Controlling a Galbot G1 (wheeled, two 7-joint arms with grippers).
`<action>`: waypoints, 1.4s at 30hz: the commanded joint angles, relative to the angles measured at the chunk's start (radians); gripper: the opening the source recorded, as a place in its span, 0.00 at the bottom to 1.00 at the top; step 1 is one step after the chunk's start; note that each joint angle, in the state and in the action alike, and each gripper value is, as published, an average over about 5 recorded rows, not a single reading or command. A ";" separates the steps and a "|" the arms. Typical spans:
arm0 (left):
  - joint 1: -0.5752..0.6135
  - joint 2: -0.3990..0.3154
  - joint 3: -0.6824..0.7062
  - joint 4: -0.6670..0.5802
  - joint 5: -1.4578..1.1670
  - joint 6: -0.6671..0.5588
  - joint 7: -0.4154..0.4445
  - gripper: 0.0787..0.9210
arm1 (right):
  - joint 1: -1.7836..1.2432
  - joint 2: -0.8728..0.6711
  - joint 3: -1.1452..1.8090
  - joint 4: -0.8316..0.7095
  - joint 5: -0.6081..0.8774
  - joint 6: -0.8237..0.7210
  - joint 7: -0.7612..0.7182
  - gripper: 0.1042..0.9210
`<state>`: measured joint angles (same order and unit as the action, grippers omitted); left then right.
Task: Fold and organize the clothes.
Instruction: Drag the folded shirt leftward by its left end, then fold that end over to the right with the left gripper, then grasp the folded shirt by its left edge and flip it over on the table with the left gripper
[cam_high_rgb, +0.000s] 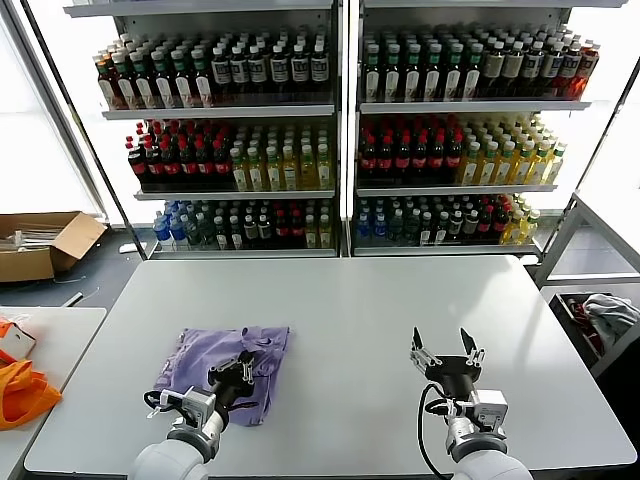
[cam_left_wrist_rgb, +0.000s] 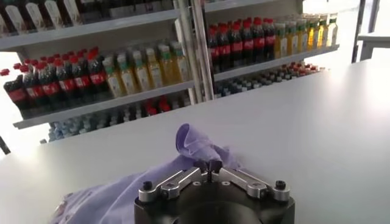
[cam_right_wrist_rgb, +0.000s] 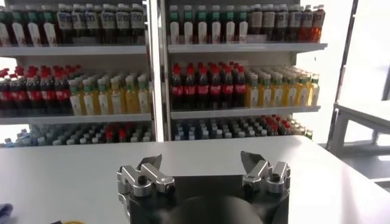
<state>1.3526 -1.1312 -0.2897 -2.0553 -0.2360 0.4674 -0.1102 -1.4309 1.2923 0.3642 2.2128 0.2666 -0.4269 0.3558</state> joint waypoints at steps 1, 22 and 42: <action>-0.006 -0.041 0.029 0.020 0.022 -0.004 0.021 0.01 | 0.000 0.001 -0.021 -0.007 -0.015 0.001 -0.001 0.88; 0.038 -0.121 0.022 -0.167 -0.593 -0.066 -0.012 0.51 | 0.031 0.001 -0.066 -0.043 -0.022 0.005 0.000 0.88; 0.020 0.047 -0.324 0.147 -0.176 -0.139 -0.003 0.88 | 0.064 -0.012 -0.090 -0.071 -0.012 0.013 -0.005 0.88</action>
<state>1.3727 -1.1320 -0.4917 -2.0445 -0.5076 0.3465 -0.1416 -1.3726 1.2820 0.2771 2.1447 0.2535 -0.4139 0.3511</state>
